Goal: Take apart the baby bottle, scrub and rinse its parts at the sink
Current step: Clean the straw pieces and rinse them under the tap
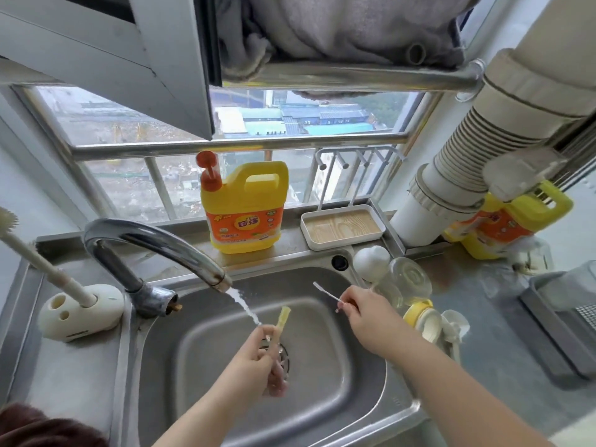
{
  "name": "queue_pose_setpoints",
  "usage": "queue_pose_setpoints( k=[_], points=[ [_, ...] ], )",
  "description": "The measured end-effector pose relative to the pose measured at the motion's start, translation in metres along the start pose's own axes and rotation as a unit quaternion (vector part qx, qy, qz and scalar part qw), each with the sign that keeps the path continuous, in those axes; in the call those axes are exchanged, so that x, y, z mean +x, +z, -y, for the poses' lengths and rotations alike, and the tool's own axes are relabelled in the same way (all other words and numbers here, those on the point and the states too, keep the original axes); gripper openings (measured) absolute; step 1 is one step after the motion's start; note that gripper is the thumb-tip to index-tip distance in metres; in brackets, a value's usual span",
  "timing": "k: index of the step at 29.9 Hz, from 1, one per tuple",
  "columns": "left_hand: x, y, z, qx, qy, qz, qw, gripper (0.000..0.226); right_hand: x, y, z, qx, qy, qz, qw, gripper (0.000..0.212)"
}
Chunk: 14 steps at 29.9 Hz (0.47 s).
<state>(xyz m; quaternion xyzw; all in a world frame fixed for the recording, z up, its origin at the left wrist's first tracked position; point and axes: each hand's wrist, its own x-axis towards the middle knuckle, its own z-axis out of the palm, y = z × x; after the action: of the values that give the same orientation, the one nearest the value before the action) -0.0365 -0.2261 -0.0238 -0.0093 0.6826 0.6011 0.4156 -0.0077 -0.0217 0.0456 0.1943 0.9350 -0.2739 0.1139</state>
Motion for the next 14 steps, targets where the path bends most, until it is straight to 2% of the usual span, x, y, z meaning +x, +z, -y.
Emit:
queue_pose_setpoints(
  k=[2, 5, 7, 9, 14],
  points=[
    [0.011, 0.016, -0.002, 0.025, 0.015, -0.008, 1.0, 0.017, 0.003, -0.006, -0.01, 0.03, 0.003, -0.006, 1.0, 0.014],
    [0.034, 0.046, -0.013, 0.025, 0.023, -0.058, 0.998, 0.012, 0.016, -0.021, -0.025, 0.058, 0.003, -0.017, 0.998, 0.014],
    [0.05, 0.067, -0.026, 0.002, 0.004, -0.095, 0.995, 0.015, 0.027, -0.034, -0.035, 0.053, -0.007, -0.016, 0.998, 0.014],
    [0.067, 0.086, -0.047, -0.046, -0.022, -0.101, 0.994, 0.017, 0.037, -0.049, -0.044, 0.061, -0.026, -0.016, 0.998, 0.014],
    [0.123, 0.11, -0.091, -0.096, 0.013, -0.161, 0.982, 0.012, 0.069, -0.088, -0.064, 0.082, -0.068, -0.021, 0.994, 0.014]
  ],
)
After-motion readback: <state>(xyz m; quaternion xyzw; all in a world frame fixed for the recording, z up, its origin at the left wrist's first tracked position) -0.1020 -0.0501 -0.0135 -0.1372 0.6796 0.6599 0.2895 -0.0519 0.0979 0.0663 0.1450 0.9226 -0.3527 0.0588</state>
